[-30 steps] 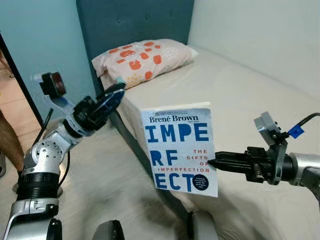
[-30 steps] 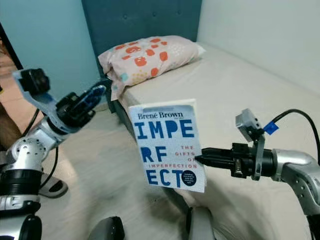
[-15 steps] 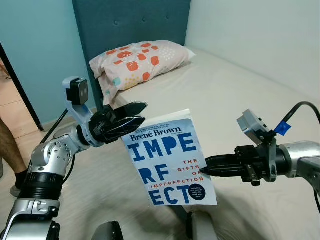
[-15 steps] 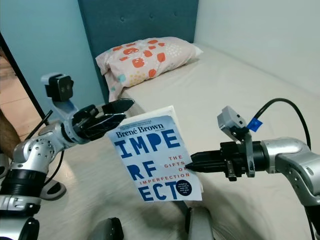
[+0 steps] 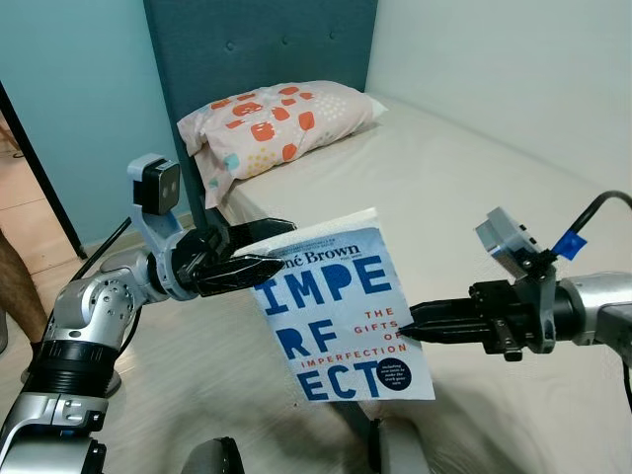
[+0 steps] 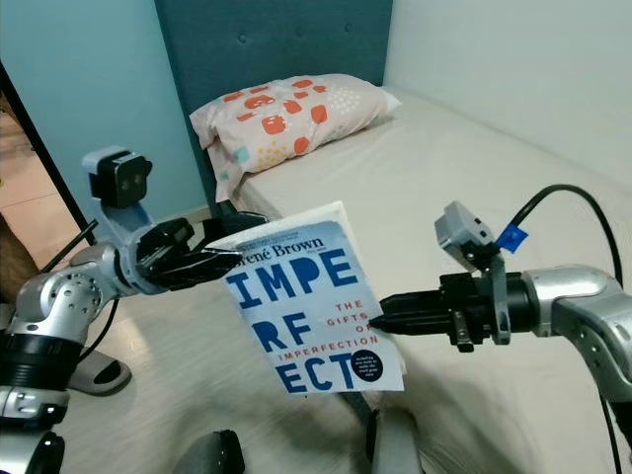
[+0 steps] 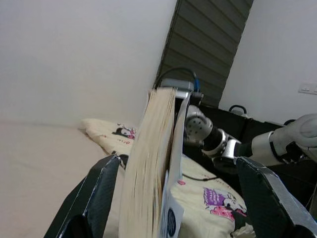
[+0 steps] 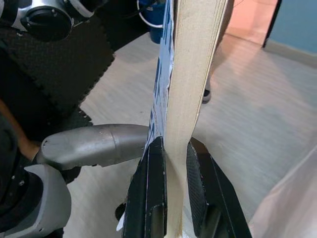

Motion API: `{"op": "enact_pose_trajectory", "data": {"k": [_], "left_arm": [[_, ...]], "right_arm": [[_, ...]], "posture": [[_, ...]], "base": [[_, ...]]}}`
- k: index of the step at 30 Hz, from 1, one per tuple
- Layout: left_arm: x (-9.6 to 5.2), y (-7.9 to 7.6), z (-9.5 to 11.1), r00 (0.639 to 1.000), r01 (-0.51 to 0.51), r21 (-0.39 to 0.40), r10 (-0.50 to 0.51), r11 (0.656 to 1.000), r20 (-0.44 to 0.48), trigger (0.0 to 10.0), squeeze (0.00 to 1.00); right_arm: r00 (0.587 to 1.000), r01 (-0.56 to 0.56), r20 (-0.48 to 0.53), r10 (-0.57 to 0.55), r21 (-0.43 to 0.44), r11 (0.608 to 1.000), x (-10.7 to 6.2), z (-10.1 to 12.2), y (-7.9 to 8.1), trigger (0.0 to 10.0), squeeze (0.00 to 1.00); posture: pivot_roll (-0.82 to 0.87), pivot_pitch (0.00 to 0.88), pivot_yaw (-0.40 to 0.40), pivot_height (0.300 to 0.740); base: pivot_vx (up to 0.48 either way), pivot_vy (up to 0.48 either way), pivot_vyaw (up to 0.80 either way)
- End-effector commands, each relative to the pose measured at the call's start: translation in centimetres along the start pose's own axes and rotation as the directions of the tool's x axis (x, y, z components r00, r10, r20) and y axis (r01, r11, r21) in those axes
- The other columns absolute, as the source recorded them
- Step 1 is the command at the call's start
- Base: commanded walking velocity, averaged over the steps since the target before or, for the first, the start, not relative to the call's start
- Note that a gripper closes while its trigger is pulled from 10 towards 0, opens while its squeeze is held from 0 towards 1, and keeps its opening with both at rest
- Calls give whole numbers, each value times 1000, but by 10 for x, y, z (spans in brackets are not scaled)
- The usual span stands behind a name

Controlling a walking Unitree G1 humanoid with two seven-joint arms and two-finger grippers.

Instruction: Clean up the room

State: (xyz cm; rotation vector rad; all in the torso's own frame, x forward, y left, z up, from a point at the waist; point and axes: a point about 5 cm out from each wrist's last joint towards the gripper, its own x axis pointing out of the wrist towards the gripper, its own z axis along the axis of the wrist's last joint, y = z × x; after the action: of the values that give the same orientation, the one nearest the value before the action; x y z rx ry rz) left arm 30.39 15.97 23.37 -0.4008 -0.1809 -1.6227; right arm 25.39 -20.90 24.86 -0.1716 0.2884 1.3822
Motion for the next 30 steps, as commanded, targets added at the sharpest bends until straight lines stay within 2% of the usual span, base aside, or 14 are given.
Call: {"op": "enact_pose_trajectory", "data": {"k": [1,12,13,17,18,30], "left_arm": [[-4,-1,0,999,-16,11,16,1000,-33,10000,0],[-1,-2,-6,1000,-13,-11,12,1000,-22,10000,0],[-1,-2,-6,1000,-10,-13,10,1000,-21,941,0],[0,-3,-6,1000,-7,-13,7,1000,-19,941,0],[1,-3,-5,1000,-1,-14,1,1000,-14,0,0],[1,-7,-1,1000,21,-10,-21,1000,4,0,0]], "right_arm": [[1000,-13,25,14,-43,999,-3,12,4,0,0],[997,-29,76,32,-46,999,-4,18,8,0,0],[997,-29,76,32,-45,999,-4,18,8,0,0],[997,-29,76,33,-43,999,-3,18,7,0,0],[996,-32,78,36,-43,999,-2,18,7,0,0],[997,-18,68,21,-50,999,0,18,3,0,0]], "posture": [[-46,19,4,530],[-42,19,4,530],[-42,19,4,530],[-40,22,4,530],[-37,21,2,530],[-37,22,-1,530]], "base": [[0,0,0],[0,0,0],[0,0,0],[0,0,0],[0,0,0],[0,0,0]]}}
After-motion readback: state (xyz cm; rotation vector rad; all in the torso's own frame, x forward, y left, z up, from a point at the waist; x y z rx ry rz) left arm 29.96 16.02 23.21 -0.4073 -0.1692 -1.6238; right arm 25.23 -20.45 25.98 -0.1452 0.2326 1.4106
